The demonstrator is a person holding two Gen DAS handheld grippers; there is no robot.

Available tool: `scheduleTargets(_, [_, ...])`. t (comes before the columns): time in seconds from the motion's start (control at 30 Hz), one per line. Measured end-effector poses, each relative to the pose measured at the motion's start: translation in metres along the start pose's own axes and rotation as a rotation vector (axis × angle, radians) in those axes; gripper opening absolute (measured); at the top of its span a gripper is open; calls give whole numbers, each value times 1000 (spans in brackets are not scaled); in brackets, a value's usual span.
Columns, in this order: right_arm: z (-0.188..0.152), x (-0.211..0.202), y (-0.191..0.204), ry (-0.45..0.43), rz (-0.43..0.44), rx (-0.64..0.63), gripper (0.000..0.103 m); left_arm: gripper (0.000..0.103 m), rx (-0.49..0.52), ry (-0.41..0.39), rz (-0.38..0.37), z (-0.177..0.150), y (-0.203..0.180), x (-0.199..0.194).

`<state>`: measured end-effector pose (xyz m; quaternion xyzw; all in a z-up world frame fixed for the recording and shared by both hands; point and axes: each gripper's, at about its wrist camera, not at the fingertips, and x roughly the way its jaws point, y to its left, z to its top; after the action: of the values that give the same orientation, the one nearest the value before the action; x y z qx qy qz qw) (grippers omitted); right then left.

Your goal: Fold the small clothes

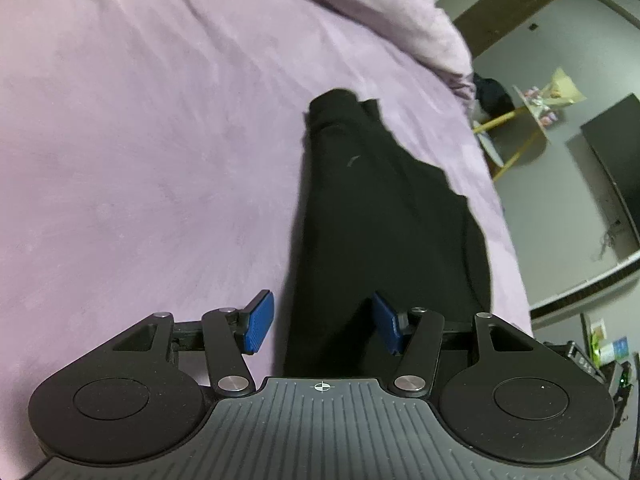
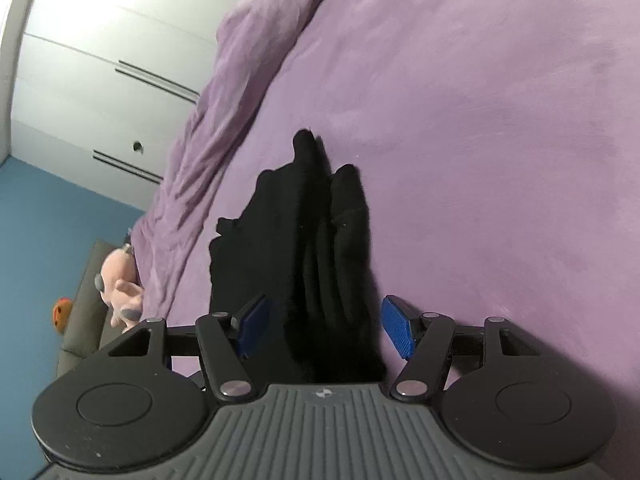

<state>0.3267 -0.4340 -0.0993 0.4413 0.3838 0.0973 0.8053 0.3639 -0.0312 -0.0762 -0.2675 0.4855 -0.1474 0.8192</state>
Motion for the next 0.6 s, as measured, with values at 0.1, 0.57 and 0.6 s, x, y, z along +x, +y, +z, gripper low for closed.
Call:
scheduleTargets(0.1, [5,17,5,6,11,-4,58,56,-46,22,-45,7,2,19])
scheduleTargets(0.57, [-8,36,57,34,-23,-44,21,25,47,-18,-101,18,-20,-11])
scheduleTargets(0.6, [-13,35,60,54,13,-27,21,25,66,-32,-101,17,-22,-23])
